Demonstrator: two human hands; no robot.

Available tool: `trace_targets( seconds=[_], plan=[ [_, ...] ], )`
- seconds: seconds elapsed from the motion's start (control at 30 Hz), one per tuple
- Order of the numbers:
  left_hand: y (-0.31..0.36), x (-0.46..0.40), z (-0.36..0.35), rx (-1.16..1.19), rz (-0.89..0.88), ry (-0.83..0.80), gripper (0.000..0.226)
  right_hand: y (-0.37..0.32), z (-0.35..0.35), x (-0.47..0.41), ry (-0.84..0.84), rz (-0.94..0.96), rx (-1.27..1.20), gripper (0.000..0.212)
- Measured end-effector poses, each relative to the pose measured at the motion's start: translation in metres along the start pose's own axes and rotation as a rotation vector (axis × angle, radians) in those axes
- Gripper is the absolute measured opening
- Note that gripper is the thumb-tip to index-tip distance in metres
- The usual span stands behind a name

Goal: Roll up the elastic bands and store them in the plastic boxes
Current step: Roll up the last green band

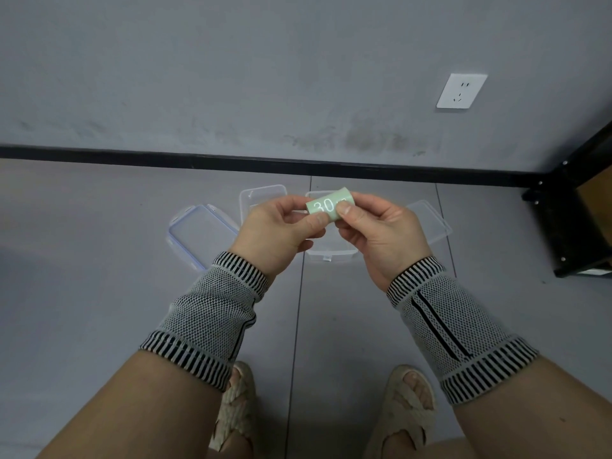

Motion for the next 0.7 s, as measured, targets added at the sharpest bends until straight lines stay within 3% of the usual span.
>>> trace_targets(
  seconds=[0.17, 0.43, 0.7],
  plan=[
    [-0.002, 0.0, 0.001, -0.004, -0.01, 0.015, 0.014, 0.004, -0.001, -0.001, 0.011, -0.015, -0.012, 0.017],
    [-0.036, -0.009, -0.002, 0.107, 0.16, 0.125, 0.026, 0.033, 0.003, -0.003, 0.034, -0.347, -0.208, 0.019],
    [-0.066, -0.046, -0.01, 0.107, 0.303, 0.15, 0.031, 0.058, 0.022, -0.032, 0.162, -0.45, -0.116, 0.014]
  ],
)
Point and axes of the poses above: each hand's wrist, its own x-axis away from the middle knuckle, its own z-axis out of the back of the hand, y = z × x, the point moved 6 cm from there along -x, towards the middle knuckle, and after that the axes turned 2 degrees about z, right-handed, at the moved point
